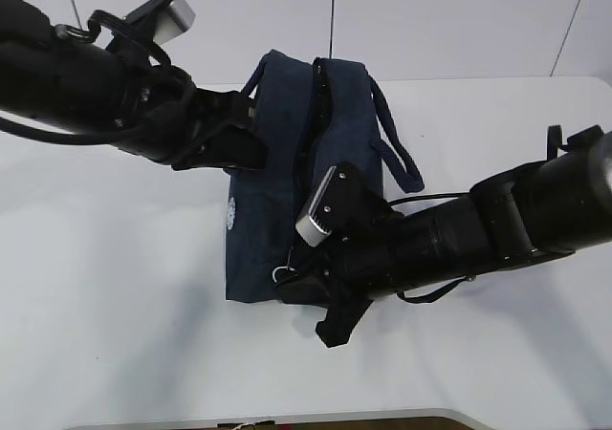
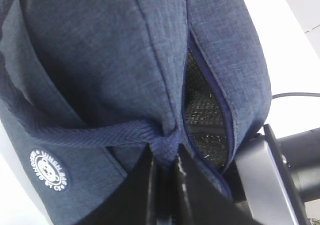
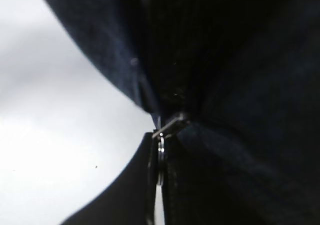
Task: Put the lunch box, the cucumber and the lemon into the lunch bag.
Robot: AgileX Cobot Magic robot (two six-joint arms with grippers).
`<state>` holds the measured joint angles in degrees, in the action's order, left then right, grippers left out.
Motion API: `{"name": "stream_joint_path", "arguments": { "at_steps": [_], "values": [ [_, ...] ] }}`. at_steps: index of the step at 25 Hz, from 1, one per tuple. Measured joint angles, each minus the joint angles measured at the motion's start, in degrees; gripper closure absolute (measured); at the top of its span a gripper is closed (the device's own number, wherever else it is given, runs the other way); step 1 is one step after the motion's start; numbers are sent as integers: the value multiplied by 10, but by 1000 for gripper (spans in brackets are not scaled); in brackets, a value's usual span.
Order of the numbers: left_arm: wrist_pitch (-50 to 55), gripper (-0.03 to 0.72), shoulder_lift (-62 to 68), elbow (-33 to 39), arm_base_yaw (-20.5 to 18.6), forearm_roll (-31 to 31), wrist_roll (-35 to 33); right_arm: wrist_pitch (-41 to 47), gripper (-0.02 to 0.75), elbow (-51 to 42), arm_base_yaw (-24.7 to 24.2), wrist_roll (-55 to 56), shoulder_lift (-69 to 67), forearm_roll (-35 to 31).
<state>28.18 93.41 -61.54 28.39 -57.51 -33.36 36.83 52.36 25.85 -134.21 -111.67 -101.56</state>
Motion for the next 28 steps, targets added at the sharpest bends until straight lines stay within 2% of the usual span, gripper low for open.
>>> {"name": "stream_joint_path", "arguments": {
  "at_steps": [28],
  "values": [
    [4,690,0,0,0,0,0,26,682,15,0,7,-4,0]
  ]
}}
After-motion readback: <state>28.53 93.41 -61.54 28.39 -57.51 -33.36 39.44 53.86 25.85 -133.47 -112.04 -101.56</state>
